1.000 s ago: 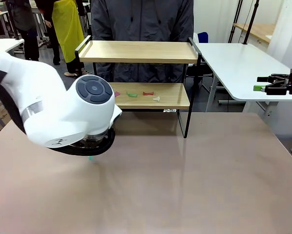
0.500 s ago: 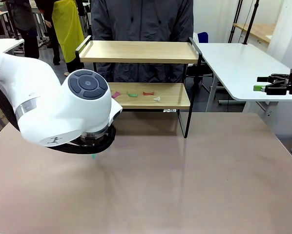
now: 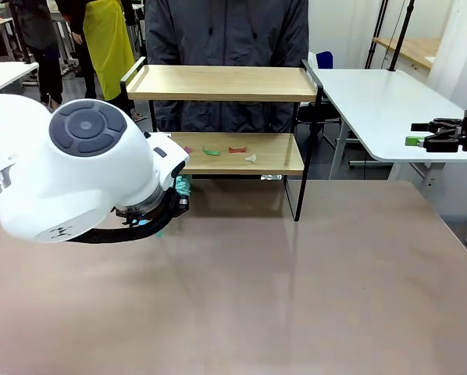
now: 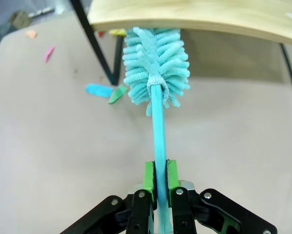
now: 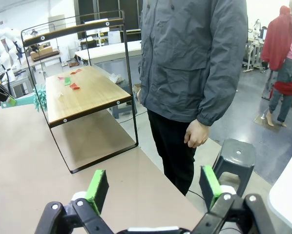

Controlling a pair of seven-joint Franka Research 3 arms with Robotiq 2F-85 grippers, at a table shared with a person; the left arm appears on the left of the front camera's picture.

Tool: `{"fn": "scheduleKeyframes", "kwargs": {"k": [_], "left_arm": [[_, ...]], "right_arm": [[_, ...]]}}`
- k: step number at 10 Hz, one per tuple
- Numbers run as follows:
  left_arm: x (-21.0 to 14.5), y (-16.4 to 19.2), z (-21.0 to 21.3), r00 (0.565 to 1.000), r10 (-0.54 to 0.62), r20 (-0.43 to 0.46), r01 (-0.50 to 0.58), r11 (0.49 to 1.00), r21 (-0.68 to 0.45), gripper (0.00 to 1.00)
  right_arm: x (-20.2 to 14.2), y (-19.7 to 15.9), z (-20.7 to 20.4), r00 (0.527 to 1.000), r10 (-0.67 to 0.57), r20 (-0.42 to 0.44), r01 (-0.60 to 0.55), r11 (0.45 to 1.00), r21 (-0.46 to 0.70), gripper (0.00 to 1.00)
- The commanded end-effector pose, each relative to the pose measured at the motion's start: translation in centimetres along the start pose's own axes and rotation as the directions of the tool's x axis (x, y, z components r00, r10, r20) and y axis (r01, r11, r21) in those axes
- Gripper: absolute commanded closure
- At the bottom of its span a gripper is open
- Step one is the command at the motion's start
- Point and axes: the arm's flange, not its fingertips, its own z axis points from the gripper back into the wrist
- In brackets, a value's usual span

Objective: Clean the shelf.
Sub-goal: Clean the specific section of the Shelf indicated by the human with the Duster.

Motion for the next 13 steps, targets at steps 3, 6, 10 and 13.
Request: {"fn": "scheduleKeyframes", "kwargs": {"k": [3, 6, 10, 13], "left_arm": [[-0.5, 3.6, 3.5, 0.978, -0.204, -0.049, 0.19, 0.962, -0.195, 0.87], [-0.5, 8.5, 7.3, 0.878, -0.465, -0.113, 0.397, 0.84, -0.371, 0.87], [-0.2, 12.0, 11.5, 0.774, -0.615, -0.148, 0.497, 0.736, -0.46, 0.87], [1.8, 16.1, 15.9, 0.646, -0.743, -0.178, 0.567, 0.622, -0.54, 0.87]], "right_arm": [[0.8, 0.4, -0.2, 1.0, -0.013, -0.013, 0.012, 1.0, -0.016, 0.0], [0.8, 0.4, -0.2, 1.0, -0.013, -0.013, 0.012, 1.0, -0.016, 0.0], [0.8, 0.4, -0.2, 1.0, -0.013, -0.013, 0.012, 1.0, -0.016, 0.0], [0.8, 0.4, -0.2, 1.0, -0.013, -0.013, 0.012, 1.0, -0.016, 0.0]]}}
